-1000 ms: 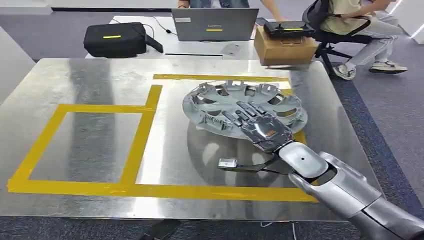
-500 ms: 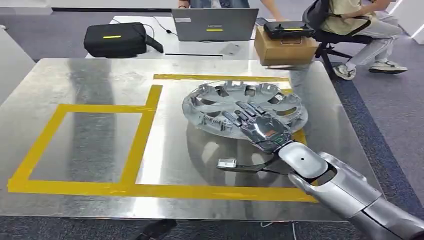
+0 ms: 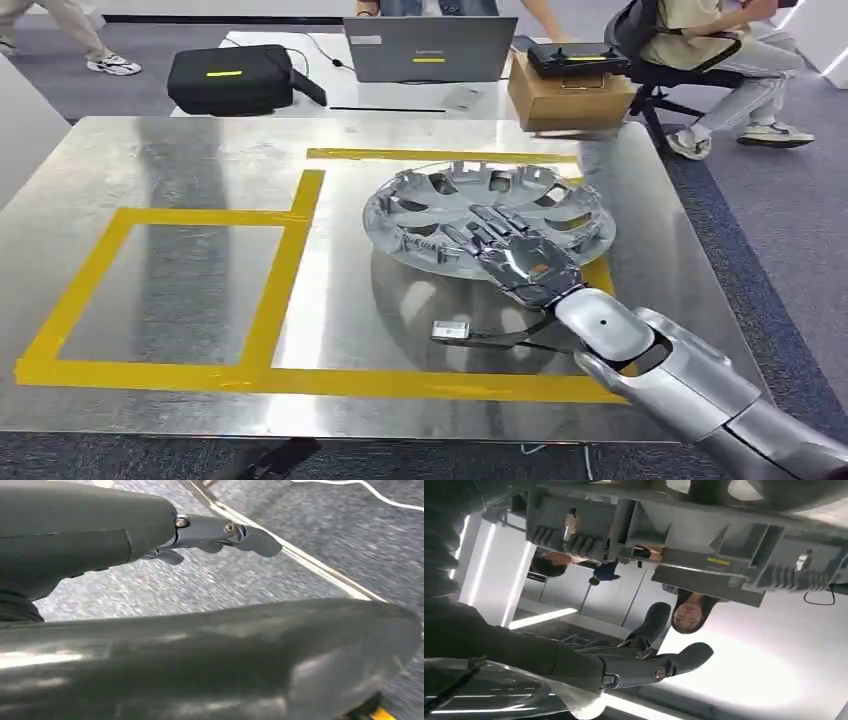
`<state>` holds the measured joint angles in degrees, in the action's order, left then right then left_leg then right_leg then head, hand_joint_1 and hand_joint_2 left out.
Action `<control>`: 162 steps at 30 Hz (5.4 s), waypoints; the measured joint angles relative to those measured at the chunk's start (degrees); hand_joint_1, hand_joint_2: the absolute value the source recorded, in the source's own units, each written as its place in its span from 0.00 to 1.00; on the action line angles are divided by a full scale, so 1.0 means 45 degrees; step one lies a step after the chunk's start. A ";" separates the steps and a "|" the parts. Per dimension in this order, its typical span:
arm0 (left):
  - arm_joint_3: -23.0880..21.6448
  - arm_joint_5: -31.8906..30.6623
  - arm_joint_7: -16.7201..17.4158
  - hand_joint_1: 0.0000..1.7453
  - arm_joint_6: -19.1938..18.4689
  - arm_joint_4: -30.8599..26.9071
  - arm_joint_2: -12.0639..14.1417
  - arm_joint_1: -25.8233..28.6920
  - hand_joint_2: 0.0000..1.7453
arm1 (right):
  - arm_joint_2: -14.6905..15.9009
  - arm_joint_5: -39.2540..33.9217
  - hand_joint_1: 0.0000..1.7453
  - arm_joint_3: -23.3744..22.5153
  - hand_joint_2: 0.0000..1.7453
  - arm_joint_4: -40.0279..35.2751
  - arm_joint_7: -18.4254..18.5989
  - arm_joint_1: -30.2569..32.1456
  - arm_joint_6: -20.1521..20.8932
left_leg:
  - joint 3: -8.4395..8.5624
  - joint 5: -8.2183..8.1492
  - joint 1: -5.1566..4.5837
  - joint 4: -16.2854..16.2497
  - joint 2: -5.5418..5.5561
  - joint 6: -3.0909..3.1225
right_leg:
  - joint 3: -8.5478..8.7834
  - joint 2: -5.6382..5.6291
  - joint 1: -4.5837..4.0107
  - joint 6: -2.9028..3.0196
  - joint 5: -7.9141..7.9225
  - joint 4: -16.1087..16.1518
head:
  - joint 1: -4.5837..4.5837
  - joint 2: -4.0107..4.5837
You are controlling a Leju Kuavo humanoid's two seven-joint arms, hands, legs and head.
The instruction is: Take the parts from the cabinet and place them on the table.
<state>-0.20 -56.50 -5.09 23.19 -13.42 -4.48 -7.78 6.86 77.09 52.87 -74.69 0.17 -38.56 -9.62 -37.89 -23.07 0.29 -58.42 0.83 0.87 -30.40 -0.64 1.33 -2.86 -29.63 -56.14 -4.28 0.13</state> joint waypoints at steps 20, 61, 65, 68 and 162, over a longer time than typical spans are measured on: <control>0.0233 -0.0248 0.0729 0.00 -0.0184 0.0000 0.0734 0.0500 0.00 | -0.0642 -0.1025 0.00 0.0301 1.00 -0.1560 0.0078 0.0853 0.0894 | 0.0002 -0.0004 0.0004 0.0007 0.0000 -0.0006 | 0.0004 0.0003 -0.0007 0.0023 -0.0016 -0.0003 | -0.0005 0.0000; 0.1068 -0.0316 0.0428 0.00 -0.0053 0.0004 0.0661 0.0892 0.00 | 0.0464 -0.0754 0.00 0.1312 1.00 -0.4622 0.0748 0.0175 0.1486 | 0.0018 -0.0015 0.0006 0.0005 0.0002 -0.0007 | -0.0120 0.0009 -0.0007 0.0034 -0.0026 0.0006 | 0.0000 0.0000; 0.1336 -0.0160 0.0297 0.00 0.0107 0.0034 0.0651 0.1098 0.00 | 0.1994 -0.0213 0.00 0.0728 1.00 -0.5421 0.1001 0.0135 0.1331 | 0.0026 -0.0032 0.0002 -0.0002 0.0017 -0.0017 | -0.0114 0.0033 -0.0001 0.0030 -0.0036 0.0026 | -0.0010 0.0000; 0.1603 -0.0088 0.0175 0.00 0.0229 0.0083 0.0632 0.1319 0.00 | 0.3723 0.0049 0.00 -0.0303 1.00 -0.6160 0.1180 0.0510 0.0976 | 0.0035 -0.0037 -0.0002 -0.0008 0.0055 -0.0008 | -0.0085 0.0068 0.0003 0.0027 -0.0037 0.0043 | -0.0004 0.0000; 0.5503 -0.2783 -0.0786 0.00 0.0277 0.0219 -0.0140 0.1583 0.00 | -0.4031 0.1520 0.00 -3.1338 1.00 0.8693 -0.5008 0.7863 -0.6479 | 0.0515 -0.0433 -0.0012 -0.0003 0.0080 -0.0075 | 0.0412 0.0087 -0.0002 0.0038 -0.0433 0.0062 | 0.0000 0.0000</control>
<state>24.57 -69.02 -8.63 24.43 -12.44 -5.11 -0.65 -11.28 83.93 -88.15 -35.57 -22.36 -3.17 -38.77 -35.57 -25.01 0.24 -58.43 1.19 0.53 -28.54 -0.25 1.32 -2.69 -31.57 -55.86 -4.28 0.13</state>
